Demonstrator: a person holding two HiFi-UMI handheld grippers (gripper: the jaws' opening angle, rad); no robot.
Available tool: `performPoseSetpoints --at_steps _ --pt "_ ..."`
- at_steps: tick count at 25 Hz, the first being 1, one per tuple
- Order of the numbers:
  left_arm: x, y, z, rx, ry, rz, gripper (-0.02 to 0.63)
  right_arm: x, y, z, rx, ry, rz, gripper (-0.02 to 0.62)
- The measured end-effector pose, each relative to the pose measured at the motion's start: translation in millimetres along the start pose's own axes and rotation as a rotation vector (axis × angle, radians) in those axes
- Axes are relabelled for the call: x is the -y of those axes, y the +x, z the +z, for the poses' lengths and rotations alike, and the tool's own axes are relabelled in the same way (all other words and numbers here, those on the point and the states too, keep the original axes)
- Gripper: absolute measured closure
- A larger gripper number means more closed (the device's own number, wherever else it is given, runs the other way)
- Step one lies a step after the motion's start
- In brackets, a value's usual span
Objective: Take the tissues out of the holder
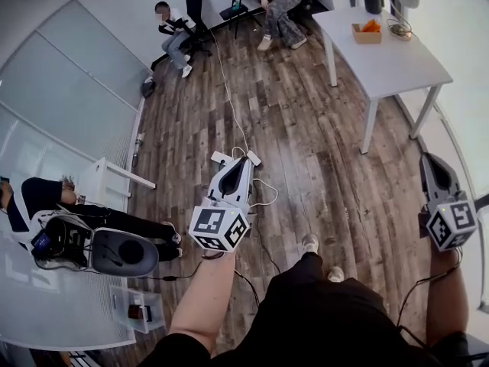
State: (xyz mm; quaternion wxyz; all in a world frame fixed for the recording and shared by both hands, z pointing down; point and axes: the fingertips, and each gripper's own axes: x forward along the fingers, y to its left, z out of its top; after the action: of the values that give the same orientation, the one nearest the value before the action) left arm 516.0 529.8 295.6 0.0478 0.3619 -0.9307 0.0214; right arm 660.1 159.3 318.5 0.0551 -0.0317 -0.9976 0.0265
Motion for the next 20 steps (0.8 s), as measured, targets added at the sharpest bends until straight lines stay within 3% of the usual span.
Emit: performPoseSetpoints --at_steps 5,8,15,20 --pt "-27 36 -17 -0.027 0.013 0.004 0.601 19 34 -7 0.013 0.038 -0.041 0.591" --pt "-46 75 -24 -0.031 -0.039 -0.002 0.601 41 61 -9 0.003 0.049 -0.086 0.591" --pt "-97 174 -11 0.001 -0.062 -0.002 0.601 72 139 10 -0.005 0.065 -0.143 0.591" --pt "-118 239 -14 -0.015 -0.064 -0.085 0.601 75 209 22 -0.031 0.031 -0.173 0.591"
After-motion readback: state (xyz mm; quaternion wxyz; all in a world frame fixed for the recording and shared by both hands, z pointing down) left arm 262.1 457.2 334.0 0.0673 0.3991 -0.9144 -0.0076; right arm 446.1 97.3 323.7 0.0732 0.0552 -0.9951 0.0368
